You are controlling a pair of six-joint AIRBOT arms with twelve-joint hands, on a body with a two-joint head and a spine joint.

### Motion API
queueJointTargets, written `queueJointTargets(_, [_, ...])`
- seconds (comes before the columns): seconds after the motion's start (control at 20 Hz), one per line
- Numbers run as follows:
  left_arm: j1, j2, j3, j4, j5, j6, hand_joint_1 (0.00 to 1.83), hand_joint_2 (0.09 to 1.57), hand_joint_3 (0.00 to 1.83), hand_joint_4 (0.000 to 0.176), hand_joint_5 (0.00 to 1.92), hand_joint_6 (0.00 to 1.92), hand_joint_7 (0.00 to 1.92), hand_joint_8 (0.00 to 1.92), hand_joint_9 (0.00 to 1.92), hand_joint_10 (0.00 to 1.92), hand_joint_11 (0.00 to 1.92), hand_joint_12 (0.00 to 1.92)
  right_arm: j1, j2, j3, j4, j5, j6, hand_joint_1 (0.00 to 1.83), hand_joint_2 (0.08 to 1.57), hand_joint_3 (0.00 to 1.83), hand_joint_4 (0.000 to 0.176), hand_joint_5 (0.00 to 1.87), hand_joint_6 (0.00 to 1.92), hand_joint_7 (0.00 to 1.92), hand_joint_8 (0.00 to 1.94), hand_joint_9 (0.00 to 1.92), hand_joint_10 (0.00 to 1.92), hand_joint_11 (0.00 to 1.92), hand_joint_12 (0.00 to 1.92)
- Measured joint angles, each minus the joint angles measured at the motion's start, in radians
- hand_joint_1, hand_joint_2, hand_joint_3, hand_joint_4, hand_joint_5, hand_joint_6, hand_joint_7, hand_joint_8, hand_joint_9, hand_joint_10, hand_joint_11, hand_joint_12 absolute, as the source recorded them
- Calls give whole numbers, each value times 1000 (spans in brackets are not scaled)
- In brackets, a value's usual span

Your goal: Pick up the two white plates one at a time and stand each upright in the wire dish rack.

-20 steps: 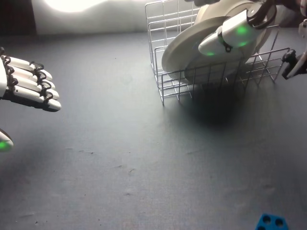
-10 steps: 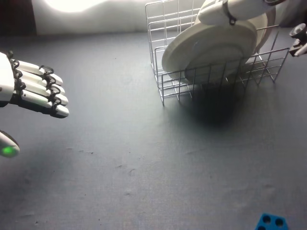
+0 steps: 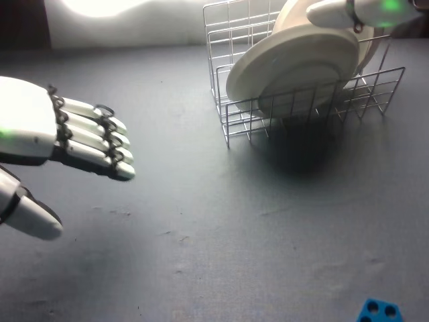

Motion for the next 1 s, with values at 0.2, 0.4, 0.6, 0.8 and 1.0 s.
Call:
queueJointTargets(0.2, [-1, 9, -84, -11, 16, 48, 0, 1202, 1, 0, 391, 16, 514, 30, 463, 43, 0, 808, -17, 41, -59, 2, 55, -81, 847, 935, 6, 0, 653, 33, 788, 25, 722, 33, 220, 1058])
queueJointTargets(0.4, [-11, 17, -109, -10, 20, 57, 0, 1228, 1, 0, 562, 14, 804, 54, 679, 90, 7, 1013, -17, 64, -78, 8, 72, -119, 856, 953, 2, 0, 788, 43, 903, 46, 820, 66, 239, 1147])
queueJointTargets(0.6, [-23, 23, -112, -14, 34, 62, 0, 1291, 1, 0, 780, 174, 514, 1173, 433, 1267, 126, 1452, -13, 75, -94, 4, 49, -146, 811, 943, 0, 0, 854, 405, 1104, 45, 938, 283, 434, 1367])
queueJointTargets(0.8, [-39, 23, -134, -17, 31, 61, 294, 1327, 2, 0, 784, 1908, 826, 1918, 832, 1919, 868, 1920, -22, 75, -93, 2, 53, -155, 657, 952, 5, 0, 819, 1905, 978, 1911, 1041, 1906, 1060, 1916])
queueJointTargets(1.0, [-51, 23, -134, -16, 31, 51, 582, 1276, 0, 0, 1485, 1921, 1607, 1921, 1625, 1921, 1701, 1921, -47, 72, -93, 5, 55, -137, 552, 905, 0, 0, 1190, 1921, 1326, 1941, 1358, 1921, 1464, 1921])
